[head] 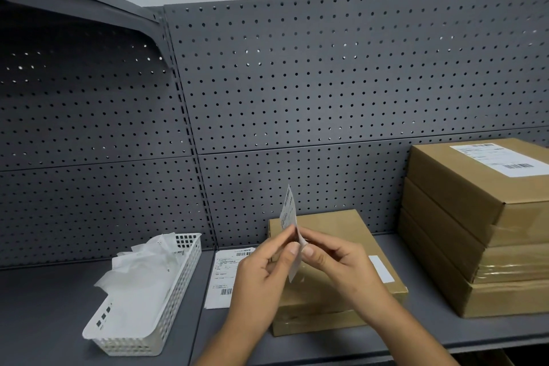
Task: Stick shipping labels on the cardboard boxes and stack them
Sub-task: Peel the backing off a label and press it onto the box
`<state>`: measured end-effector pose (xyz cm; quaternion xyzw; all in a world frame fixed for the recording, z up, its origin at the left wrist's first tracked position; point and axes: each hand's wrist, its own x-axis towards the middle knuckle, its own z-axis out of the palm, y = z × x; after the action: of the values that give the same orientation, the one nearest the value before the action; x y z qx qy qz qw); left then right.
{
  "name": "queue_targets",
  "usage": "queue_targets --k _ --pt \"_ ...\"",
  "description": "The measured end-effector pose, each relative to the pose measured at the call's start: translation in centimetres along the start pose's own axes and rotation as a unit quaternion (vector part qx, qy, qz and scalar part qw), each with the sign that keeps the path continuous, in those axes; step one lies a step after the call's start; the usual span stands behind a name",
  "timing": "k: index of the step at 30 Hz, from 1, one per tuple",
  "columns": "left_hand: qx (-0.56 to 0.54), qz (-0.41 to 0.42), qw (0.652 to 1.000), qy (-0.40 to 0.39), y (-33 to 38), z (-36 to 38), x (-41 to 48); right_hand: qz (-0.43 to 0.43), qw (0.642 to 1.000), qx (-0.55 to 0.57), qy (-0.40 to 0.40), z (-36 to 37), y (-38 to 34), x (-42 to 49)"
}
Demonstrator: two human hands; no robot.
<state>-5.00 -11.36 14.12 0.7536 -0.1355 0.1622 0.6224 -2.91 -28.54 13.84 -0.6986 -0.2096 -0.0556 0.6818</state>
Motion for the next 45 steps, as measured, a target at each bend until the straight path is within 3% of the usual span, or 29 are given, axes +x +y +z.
queue_targets --k 24,45 --pt "-0.137 -0.057 0.988 -0.040 -0.4 0.4 0.6 -0.006 0.996 0.057 0.061 -0.5 0.1 -0.3" --pt "-0.157 -0.072 0.983 -0.057 0.9 0.5 -0.3 -0.034 0.993 0.061 0.092 0.0 -0.7 -1.4"
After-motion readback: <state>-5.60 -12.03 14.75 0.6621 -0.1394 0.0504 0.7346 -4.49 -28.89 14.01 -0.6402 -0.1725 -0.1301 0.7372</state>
